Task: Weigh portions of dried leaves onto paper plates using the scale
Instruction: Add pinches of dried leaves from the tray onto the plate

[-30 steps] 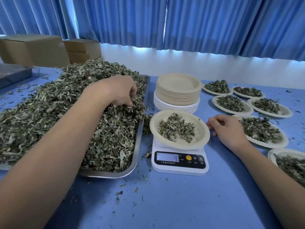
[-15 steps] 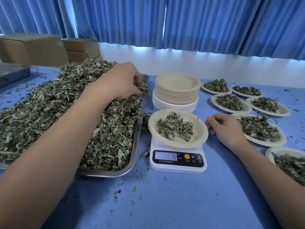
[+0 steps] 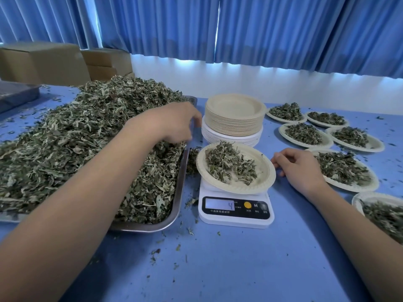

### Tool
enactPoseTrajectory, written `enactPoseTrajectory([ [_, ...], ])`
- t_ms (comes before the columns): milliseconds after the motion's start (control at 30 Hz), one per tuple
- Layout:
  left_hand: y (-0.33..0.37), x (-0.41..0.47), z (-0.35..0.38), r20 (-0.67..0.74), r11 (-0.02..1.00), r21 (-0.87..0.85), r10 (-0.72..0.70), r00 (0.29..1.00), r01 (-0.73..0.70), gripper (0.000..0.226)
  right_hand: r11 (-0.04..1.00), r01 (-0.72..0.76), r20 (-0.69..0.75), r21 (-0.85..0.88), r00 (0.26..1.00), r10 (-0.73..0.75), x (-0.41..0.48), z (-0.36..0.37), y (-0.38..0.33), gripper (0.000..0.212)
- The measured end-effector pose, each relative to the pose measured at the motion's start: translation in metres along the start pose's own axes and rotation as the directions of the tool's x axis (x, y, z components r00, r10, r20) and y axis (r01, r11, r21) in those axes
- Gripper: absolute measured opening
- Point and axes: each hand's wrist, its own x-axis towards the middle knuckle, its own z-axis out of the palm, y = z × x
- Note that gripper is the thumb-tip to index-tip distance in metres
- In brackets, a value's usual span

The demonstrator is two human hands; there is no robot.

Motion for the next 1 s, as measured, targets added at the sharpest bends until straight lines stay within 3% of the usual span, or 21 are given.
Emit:
enactPoseTrajectory([
  [100,-0.015,0.0,0.004,0.089,0.974,0.19,-0.143,0.986,0.124,0.057,1.0,-0.001,-0.003,-0.005,1.0,0.001,-0.001,-0.001,-0.001,0.029],
  [200,-0.024,0.002,0.012,0.257,0.937,0.314,-0.238,0.937,0.152,0.077,1.0,-0.006,0.003,-0.005,1.0,0.006,0.0,0.0,-0.001,0.029],
  [267,-0.028,0.003,0.014,0.279,0.93,0.334,-0.249,0.927,0.15,0.066,1.0,-0.007,0.007,-0.005,1.0,0.007,0.0,0.0,-0.001,0.029],
  [400,-0.038,0.006,0.005,0.107,0.953,0.196,-0.255,0.961,0.231,0.026,1.0,-0.004,0.008,-0.002,1.0,0.004,-0.001,-0.001,-0.001,0.029],
  [533,-0.042,0.01,-0.003,-0.164,0.959,0.088,-0.252,0.954,0.269,0.023,1.0,0.001,0.001,-0.01,1.0,-0.001,-0.001,-0.001,-0.002,0.028],
  [667,-0.041,0.01,0.001,-0.138,0.963,0.059,-0.252,0.958,0.262,0.021,1.0,-0.001,-0.003,-0.015,1.0,0.001,-0.001,-0.001,-0.001,0.029],
  [833,-0.029,0.009,-0.002,-0.234,0.979,0.014,-0.195,0.952,0.203,0.024,1.0,-0.001,0.0,-0.021,1.0,0.001,0.0,0.0,-0.001,0.029],
  [1000,-0.02,0.002,0.002,-0.083,0.973,0.055,-0.218,0.972,0.223,0.029,1.0,0.005,0.0,-0.02,1.0,-0.005,-0.002,0.0,-0.004,0.028],
])
